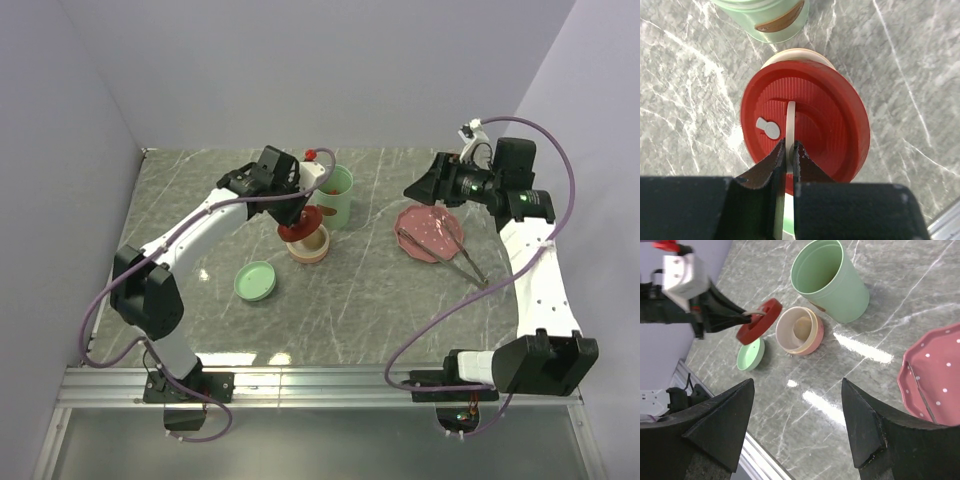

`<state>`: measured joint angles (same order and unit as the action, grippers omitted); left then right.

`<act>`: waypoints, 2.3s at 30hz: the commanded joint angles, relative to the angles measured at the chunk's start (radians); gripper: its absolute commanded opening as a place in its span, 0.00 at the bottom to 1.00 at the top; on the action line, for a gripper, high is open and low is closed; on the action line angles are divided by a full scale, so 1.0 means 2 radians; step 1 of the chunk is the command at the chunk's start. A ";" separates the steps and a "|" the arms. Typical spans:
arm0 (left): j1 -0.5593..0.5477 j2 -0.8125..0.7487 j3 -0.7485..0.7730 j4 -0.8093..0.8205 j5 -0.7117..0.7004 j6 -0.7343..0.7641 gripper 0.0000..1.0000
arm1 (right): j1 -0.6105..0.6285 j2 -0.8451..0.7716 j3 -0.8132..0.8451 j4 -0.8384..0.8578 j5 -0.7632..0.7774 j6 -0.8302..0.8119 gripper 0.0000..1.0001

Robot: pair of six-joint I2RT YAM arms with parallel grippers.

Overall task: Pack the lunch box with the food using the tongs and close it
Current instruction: Put the lid back on the lunch box, then move the lunch box

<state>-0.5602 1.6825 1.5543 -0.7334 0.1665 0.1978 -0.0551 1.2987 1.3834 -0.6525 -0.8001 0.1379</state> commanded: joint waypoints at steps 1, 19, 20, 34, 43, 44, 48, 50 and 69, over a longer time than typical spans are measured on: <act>-0.002 0.012 -0.002 0.028 -0.008 0.014 0.00 | -0.011 -0.034 -0.004 -0.008 -0.018 -0.008 0.77; -0.020 0.084 -0.014 0.090 -0.063 0.009 0.02 | -0.028 -0.053 -0.026 -0.005 -0.006 -0.001 0.76; -0.022 0.085 -0.015 0.092 -0.064 0.009 0.03 | -0.028 -0.053 -0.026 -0.006 -0.006 -0.001 0.76; -0.033 0.101 -0.019 0.095 -0.048 -0.006 0.04 | -0.029 -0.048 -0.044 0.009 -0.033 0.019 0.76; -0.049 0.113 -0.029 0.078 -0.044 0.012 0.07 | -0.029 -0.048 -0.050 0.009 -0.036 0.018 0.75; -0.050 0.112 -0.034 0.076 -0.049 0.013 0.08 | -0.029 -0.049 -0.050 0.009 -0.035 0.017 0.75; -0.055 0.114 -0.042 0.063 -0.051 0.021 0.08 | -0.029 -0.048 -0.051 0.009 -0.037 0.016 0.75; -0.055 0.121 -0.043 0.057 -0.044 0.025 0.08 | -0.030 -0.047 -0.053 0.009 -0.039 0.018 0.75; -0.017 0.078 -0.098 0.005 -0.034 0.078 0.08 | -0.031 -0.044 -0.047 -0.006 -0.037 0.002 0.73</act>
<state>-0.6445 1.8416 1.4117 -0.5755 0.0978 0.3328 -0.1059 1.2144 1.2751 -0.6643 -0.8593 0.1585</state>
